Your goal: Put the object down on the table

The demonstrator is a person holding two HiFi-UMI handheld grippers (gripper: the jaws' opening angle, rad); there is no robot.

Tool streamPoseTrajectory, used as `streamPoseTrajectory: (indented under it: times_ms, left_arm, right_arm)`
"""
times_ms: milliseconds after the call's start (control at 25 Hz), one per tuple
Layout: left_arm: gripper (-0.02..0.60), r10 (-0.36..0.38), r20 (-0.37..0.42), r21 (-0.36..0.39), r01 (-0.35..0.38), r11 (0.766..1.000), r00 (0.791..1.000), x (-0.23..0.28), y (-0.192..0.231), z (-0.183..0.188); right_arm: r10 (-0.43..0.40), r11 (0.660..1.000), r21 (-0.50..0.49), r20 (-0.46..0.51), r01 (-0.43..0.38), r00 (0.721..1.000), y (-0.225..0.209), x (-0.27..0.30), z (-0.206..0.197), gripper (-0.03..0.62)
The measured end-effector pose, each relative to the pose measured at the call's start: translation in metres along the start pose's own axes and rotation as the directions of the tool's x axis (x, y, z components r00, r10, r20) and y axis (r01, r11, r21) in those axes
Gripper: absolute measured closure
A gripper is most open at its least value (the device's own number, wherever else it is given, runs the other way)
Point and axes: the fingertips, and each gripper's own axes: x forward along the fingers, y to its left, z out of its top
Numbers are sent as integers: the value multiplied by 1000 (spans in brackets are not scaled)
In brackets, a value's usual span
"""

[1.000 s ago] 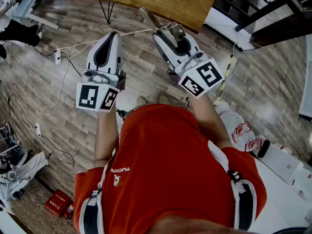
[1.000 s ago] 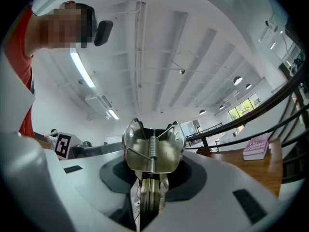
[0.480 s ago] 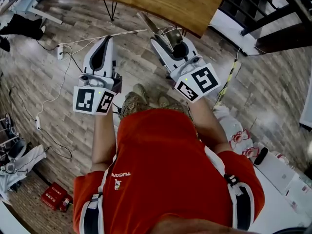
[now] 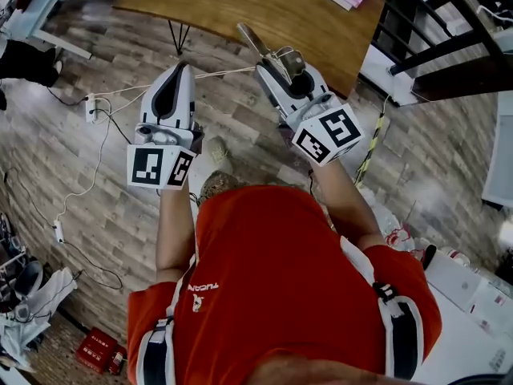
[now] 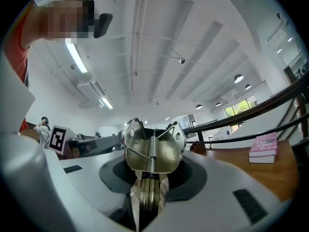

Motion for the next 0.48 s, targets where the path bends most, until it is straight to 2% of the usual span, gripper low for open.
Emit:
streamPoseTrajectory:
  times_ms: [240, 480]
  left_arm:
    - [572, -66, -16, -18, 65, 998, 998, 42, 89, -4]
    - [572, -131, -45, -24, 130, 991, 990, 85, 154, -14]
  right_arm:
    - [-84, 996, -15, -44, 83, 996, -27, 95, -9, 445]
    - [-169, 985, -39, -65, 167, 983, -55, 168, -22, 445]
